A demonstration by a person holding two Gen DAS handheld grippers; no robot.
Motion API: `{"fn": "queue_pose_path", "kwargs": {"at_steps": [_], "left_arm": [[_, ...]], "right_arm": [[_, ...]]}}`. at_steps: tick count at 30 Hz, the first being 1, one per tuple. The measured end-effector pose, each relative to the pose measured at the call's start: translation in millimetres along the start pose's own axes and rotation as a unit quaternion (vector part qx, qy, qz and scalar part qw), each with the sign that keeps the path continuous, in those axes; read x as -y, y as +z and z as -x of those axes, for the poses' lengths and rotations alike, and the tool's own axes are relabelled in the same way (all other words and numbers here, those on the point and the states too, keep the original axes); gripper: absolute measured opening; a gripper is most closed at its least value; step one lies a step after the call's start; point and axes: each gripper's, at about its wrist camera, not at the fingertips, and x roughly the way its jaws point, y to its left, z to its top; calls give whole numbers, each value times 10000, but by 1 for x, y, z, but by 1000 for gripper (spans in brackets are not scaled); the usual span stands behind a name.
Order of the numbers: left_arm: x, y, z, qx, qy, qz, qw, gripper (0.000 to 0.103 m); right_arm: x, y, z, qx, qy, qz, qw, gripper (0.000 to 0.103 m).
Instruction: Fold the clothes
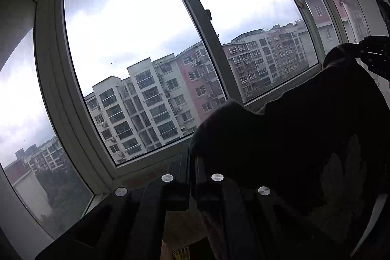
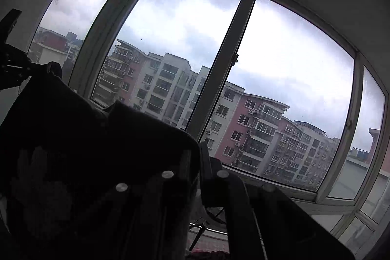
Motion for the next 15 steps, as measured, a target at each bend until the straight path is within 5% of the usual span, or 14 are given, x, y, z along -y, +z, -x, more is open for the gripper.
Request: {"fn": "queue_pose_path", "kwargs": {"at_steps": [7,11,15], "left_arm": [[43,-66,-214,-1484,-178,-306,9883,8],[86,-167,-315,-2850,-654,-343,9557,10],[93,-268,-333,-3658,-1082,121,9243,11]], "right_arm": [[-30,-104,-201,-1473,-201,459,9878,6],[-72,-236,-300,-3121,251,724,9469,23],[-89,-367,-306,-4120,672,388,9079,26]]}}
